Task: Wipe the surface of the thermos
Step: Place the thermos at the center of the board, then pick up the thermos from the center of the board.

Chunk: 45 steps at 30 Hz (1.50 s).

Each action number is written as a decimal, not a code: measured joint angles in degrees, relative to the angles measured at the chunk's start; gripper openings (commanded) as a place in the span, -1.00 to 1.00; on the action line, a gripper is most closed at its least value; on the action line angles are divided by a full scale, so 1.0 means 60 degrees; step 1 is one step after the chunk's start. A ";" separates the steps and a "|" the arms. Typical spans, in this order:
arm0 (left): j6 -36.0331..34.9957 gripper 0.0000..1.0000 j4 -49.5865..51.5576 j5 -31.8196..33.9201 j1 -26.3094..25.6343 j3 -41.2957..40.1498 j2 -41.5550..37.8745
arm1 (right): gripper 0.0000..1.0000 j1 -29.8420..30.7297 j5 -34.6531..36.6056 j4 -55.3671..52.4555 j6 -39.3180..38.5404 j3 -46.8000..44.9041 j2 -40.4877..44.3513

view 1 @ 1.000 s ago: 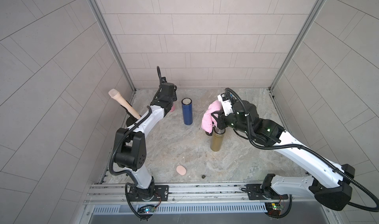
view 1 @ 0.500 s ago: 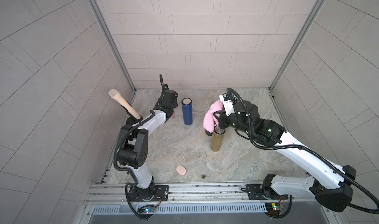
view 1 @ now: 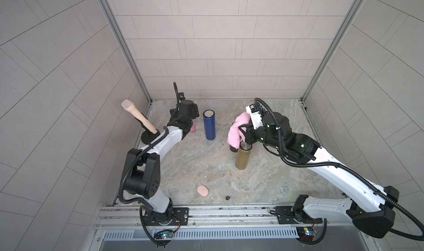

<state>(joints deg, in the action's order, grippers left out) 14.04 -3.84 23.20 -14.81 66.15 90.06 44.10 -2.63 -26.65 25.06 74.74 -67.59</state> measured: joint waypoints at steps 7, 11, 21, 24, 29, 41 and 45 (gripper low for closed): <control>0.1155 1.00 0.1373 0.0124 -0.0036 -0.0266 -0.3195 | -1.00 -0.0437 -0.0226 0.0015 0.0233 0.0047 0.0350; 0.1526 1.00 0.2809 -0.0652 -0.0033 0.0572 -0.4218 | -1.00 -0.1315 -0.0871 0.0215 0.0765 -0.0404 0.1031; 0.1508 1.00 0.5446 -0.1504 -0.3107 0.1075 -0.4466 | -1.00 -0.1803 -0.1089 -0.0280 0.0896 -0.0415 0.1472; 0.1563 1.00 0.5788 -0.1151 -0.4586 0.1078 -0.4003 | -1.00 -0.1974 -0.0375 -0.0616 0.0874 -0.0707 0.1938; 0.1657 1.00 0.5745 -0.0718 -0.6597 0.1075 -0.3268 | -1.00 -0.2310 0.0732 -0.1472 0.0823 -0.0984 0.2626; 0.1836 1.00 0.3974 -0.0488 -0.8153 0.0605 -0.2014 | -1.00 -0.3439 0.0630 -0.2164 0.0936 -0.2149 0.3155; 0.1847 1.00 0.3712 -0.0590 -0.8225 0.0601 -0.1749 | -1.00 -0.3931 0.0138 -0.2175 0.0929 -0.2302 0.3177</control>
<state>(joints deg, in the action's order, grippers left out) 25.12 18.44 19.66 -64.16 69.76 79.57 20.51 -1.80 -39.70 30.63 60.93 -48.53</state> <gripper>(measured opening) 0.999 0.111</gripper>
